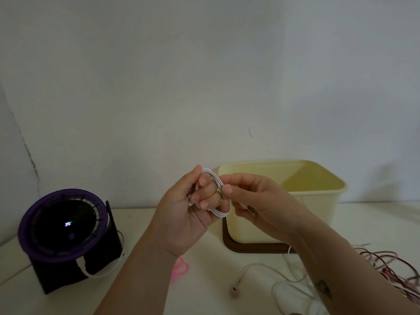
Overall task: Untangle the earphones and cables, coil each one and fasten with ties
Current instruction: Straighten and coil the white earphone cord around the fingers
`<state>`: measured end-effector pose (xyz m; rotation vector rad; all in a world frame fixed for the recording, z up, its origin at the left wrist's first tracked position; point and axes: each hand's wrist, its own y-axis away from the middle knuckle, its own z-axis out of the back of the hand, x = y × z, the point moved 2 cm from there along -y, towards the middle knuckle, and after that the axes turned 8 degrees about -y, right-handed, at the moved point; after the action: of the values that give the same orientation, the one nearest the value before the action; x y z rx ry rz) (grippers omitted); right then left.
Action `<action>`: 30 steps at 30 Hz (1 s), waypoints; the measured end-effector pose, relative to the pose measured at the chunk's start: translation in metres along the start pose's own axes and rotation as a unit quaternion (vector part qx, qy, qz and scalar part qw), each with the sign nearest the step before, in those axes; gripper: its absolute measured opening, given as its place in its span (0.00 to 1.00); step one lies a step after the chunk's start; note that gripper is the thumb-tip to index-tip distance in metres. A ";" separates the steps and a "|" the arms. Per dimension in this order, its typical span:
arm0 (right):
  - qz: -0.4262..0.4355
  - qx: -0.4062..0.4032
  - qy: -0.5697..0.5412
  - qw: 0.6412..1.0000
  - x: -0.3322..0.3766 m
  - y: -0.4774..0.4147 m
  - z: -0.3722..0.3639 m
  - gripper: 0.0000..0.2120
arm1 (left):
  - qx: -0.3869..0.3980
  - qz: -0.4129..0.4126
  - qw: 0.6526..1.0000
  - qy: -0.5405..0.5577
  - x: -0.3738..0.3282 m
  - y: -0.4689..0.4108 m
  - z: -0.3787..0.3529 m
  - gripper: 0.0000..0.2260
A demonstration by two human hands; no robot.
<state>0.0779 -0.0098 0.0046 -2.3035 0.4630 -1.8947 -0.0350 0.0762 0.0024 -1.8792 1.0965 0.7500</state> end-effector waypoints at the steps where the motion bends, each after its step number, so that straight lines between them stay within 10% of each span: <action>1: -0.011 0.002 -0.015 1.000 -0.001 0.000 0.001 0.11 | -0.015 0.001 1.000 -0.006 0.000 0.000 -0.001 0.13; 30: 0.099 -0.040 0.342 0.933 0.044 0.022 0.003 0.05 | -0.048 0.001 0.877 -0.478 -0.006 0.010 -0.009 0.15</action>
<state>0.0845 -0.0442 0.0385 -1.4849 0.8131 -2.5586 -0.0461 0.0683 0.0080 -1.2667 0.4132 1.5259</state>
